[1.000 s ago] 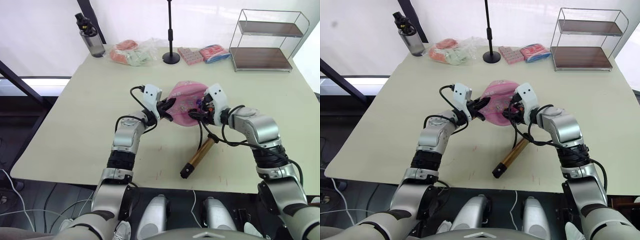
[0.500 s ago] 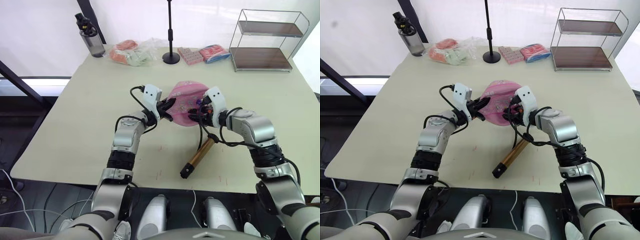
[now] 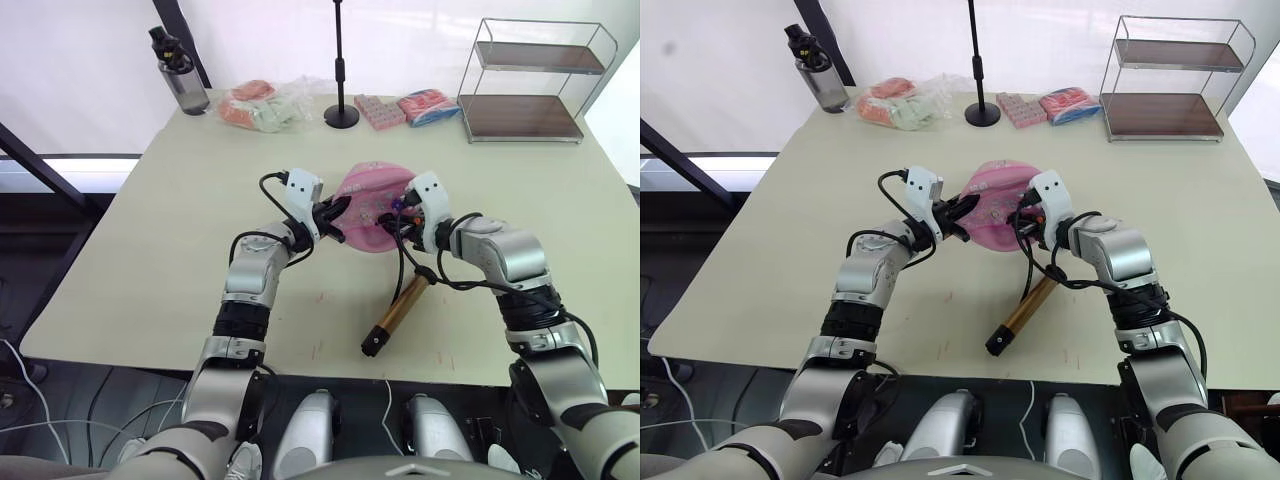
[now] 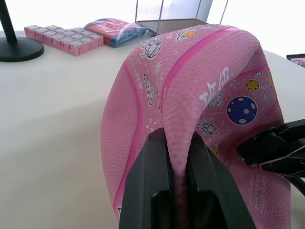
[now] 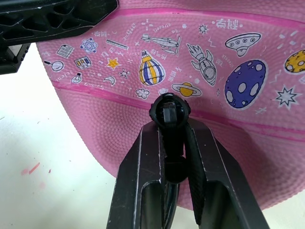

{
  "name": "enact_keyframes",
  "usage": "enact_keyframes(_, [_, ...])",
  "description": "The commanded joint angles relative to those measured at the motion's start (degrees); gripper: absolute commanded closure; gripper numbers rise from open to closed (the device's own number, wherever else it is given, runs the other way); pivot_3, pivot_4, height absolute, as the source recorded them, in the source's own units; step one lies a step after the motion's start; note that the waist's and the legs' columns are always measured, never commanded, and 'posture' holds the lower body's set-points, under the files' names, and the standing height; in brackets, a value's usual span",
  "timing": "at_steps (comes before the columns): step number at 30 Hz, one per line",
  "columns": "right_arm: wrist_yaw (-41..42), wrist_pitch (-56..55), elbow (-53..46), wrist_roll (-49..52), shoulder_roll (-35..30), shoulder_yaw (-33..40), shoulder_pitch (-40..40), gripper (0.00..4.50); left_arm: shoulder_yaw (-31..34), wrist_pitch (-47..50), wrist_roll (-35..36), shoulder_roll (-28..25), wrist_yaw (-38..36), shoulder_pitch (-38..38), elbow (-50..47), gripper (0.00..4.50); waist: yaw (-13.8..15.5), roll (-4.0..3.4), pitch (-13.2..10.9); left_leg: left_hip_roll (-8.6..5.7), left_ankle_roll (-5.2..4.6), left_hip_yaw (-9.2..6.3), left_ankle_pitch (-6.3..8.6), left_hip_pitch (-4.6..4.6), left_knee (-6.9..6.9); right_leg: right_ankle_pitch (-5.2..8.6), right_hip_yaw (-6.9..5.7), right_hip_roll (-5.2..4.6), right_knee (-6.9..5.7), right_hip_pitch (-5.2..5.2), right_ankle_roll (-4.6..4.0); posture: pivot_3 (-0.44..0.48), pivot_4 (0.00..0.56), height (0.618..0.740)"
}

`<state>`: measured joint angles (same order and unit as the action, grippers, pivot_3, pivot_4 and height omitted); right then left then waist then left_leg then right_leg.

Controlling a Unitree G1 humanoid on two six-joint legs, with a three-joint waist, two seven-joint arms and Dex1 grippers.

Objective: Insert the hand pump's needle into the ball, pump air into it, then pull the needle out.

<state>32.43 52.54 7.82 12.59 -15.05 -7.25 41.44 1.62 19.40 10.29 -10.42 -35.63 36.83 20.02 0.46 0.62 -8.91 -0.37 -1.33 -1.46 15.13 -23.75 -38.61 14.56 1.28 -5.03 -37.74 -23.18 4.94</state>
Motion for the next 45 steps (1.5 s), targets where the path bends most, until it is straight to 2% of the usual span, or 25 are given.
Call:
enact_keyframes(1, [0.38, -3.97, -0.32, -2.69, -1.42, -2.84, 2.43, 4.43, -2.55, 1.3, -0.37, 0.77, -0.42, -1.89, 1.77, 4.5, -0.06, 0.0, 0.0, 0.0, 0.0, 0.0, 0.0, 0.0, 0.0, 0.0, 0.0, 0.0, -0.01, 0.0, 0.0, 0.0, 0.15, 0.736])
enact_keyframes(5, [2.25, -5.28, 1.3, -5.12, -2.87, -6.83, 4.62, 4.43, -2.64, 1.29, -0.31, 0.72, -0.47, -1.76, 1.99, 4.5, -0.4, 0.0, 0.0, 0.0, 0.01, 0.0, -0.01, 0.01, -0.02, 0.0, 0.0, 0.0, -0.04, 0.0, 0.0, 0.0, 0.15, 0.736])
enact_keyframes(10, [7.65, -7.26, 5.14, -12.54, -6.91, -18.6, 9.7, 4.43, -2.82, 1.7, -0.09, 0.86, -0.62, -1.77, 2.09, 4.5, -0.82, -0.02, 0.02, -0.01, 0.01, -0.02, -0.03, 0.04, -0.06, 0.0, 0.0, 0.0, -0.09, 0.02, 0.0, 0.0, 0.15, 0.736])
enact_keyframes(18, [14.68, -8.75, 13.36, -18.59, -6.87, -26.91, 16.21, 4.43, -2.22, 3.1, 0.71, 1.01, -0.4, -1.57, 2.54, 4.5, -0.94, -0.02, 0.07, -0.02, 0.01, -0.09, -0.04, 0.08, -0.1, 0.0, -0.04, 0.0, -0.1, 0.09, 0.0, 0.0, 0.15, 0.736])
enact_keyframes(25, [16.25, -11.19, 21.18, -23.44, -5.6, -29.92, 19.0, 4.43, -1.84, 3.42, 1.06, 0.78, 0.07, -1.46, 2.57, 4.5, -1.18, -0.07, 0.25, -0.02, 0.02, -0.08, -0.05, 0.17, -0.1, 0.0, -0.03, 0.0, -0.12, 0.14, 0.0, 0.0, 0.15, 0.736])
enact_keyframes(31, [18.34, -14.18, 24.05, -27.55, -6.56, -32.66, 19.32, 4.43, -1.55, 3.41, 1.21, 0.8, 0.61, -1.46, 2.71, 4.5, -1.24, -0.06, 0.25, -0.02, 0.0, -0.07, -0.02, 1.03, 0.14, 0.07, -0.02, 0.0, 0.06, 0.99, -0.04, 0.0, 0.15, 0.736])
enact_keyframes(45, [19.66, -19.71, 29.64, -33.49, -5.59, -34.99, 19.13, 4.43, -1.0, 3.36, 1.67, 1.05, 1.36, -1.42, 3.22, 4.5, -1.23, -0.05, 0.34, -0.02, 0.01, -0.1, -0.02, 1.13, 0.14, 0.07, -0.03, -0.01, 0.07, 1.06, -0.05, 0.0, 0.15, 0.736])
